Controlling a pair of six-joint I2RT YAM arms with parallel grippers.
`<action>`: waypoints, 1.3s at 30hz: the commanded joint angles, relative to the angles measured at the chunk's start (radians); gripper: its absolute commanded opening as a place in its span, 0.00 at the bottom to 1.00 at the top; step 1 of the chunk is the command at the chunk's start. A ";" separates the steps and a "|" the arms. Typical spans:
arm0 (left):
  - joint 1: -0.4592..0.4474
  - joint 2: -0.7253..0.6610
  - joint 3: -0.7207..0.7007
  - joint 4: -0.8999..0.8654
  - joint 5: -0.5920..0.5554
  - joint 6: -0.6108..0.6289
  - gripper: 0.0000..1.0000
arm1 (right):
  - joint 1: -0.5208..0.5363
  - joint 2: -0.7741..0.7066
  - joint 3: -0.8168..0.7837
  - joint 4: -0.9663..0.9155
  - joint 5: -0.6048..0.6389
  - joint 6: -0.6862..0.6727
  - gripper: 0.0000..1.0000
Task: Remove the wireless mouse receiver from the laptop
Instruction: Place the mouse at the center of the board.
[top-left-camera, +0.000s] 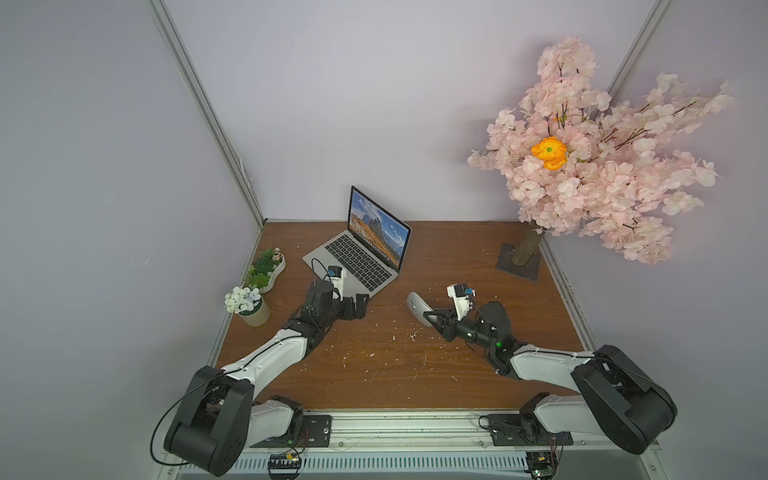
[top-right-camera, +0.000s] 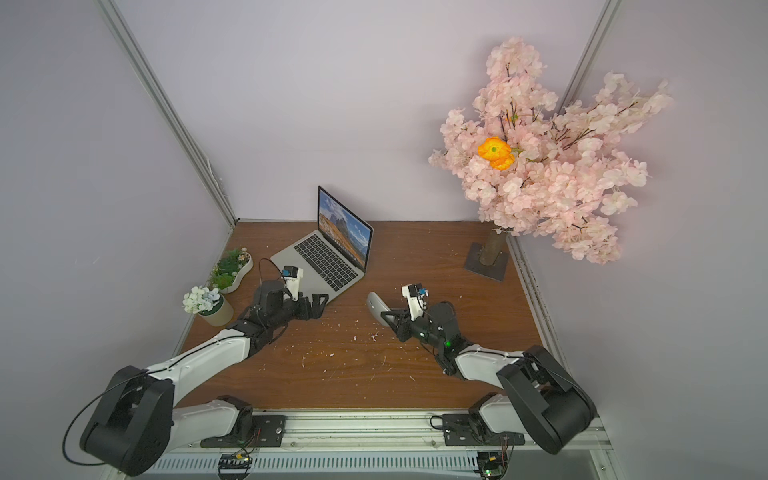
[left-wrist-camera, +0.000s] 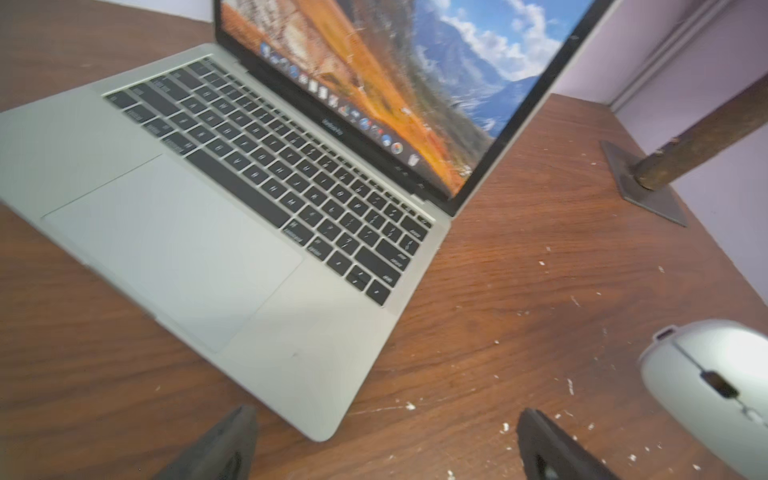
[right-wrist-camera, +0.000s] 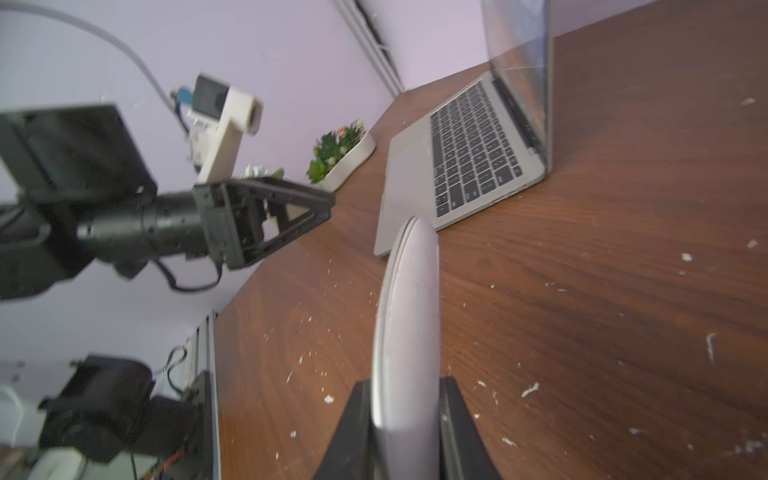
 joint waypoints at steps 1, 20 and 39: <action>0.010 -0.061 -0.028 -0.008 -0.092 -0.057 1.00 | -0.019 0.065 -0.020 0.184 0.154 0.298 0.00; 0.011 -0.118 -0.066 -0.017 -0.099 -0.046 1.00 | -0.044 0.398 0.022 0.306 0.152 0.550 0.18; 0.011 -0.118 -0.076 0.007 -0.102 -0.037 1.00 | -0.044 0.220 0.071 -0.173 0.280 0.420 0.61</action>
